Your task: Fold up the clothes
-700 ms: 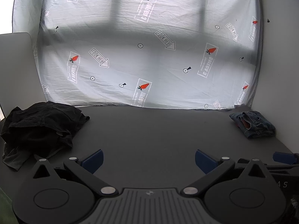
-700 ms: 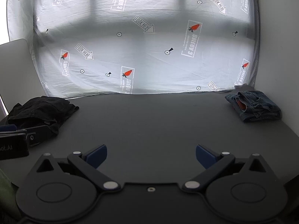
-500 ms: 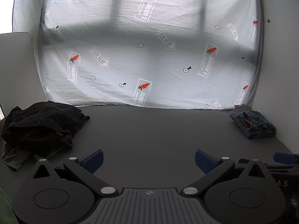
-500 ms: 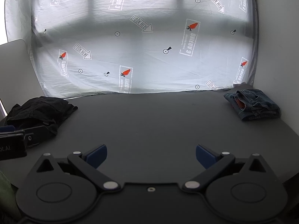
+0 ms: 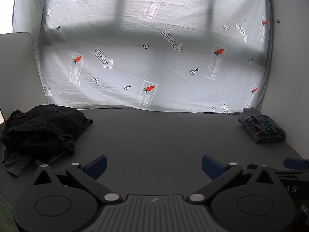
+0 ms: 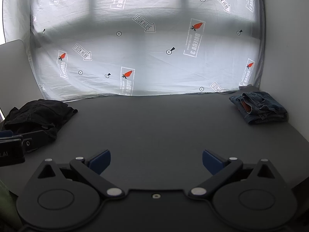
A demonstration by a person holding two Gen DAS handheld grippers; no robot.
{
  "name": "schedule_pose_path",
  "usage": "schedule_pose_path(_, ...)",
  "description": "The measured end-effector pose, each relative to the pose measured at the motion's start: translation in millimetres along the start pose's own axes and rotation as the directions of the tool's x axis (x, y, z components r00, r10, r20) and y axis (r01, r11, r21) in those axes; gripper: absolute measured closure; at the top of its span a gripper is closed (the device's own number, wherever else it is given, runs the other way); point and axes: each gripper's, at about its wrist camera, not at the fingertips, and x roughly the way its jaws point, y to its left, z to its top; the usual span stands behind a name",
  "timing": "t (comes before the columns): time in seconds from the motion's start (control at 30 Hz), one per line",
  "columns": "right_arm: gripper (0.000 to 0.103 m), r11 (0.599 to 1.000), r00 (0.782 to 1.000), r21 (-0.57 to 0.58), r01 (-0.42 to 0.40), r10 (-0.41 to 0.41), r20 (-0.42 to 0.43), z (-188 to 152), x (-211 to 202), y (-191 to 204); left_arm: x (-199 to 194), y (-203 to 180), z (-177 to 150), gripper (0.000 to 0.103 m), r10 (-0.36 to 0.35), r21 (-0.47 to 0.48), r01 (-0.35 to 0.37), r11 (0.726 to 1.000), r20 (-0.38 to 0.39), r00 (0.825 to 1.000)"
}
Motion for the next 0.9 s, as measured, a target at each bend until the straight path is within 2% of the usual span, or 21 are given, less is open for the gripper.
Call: schedule_pose_path(0.9,0.001,1.000,1.000,-0.019,0.006,-0.006,-0.007,5.2,12.1,1.4,8.5,7.6,15.9,0.000,-0.001,-0.002,0.001,1.000,-0.024,1.000)
